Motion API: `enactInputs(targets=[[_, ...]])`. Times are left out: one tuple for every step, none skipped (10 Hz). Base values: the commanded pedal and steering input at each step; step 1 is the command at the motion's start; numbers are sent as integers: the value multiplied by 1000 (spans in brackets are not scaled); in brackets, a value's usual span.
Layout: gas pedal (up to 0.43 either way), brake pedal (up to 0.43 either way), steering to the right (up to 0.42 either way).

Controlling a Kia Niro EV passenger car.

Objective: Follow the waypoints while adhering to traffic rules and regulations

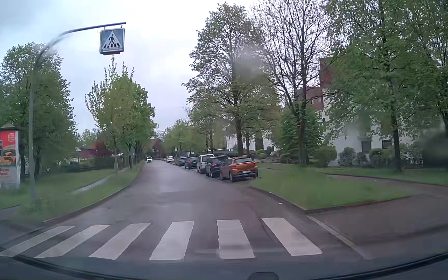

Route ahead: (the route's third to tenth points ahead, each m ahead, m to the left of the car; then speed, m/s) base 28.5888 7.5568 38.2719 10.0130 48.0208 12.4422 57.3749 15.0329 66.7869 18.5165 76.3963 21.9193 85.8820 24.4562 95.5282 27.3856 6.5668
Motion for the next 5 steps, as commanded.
enactInputs(targets=[[130,0,-84],[130,0,-75],[130,0,-70],[130,0,-67],[130,0,-66]])
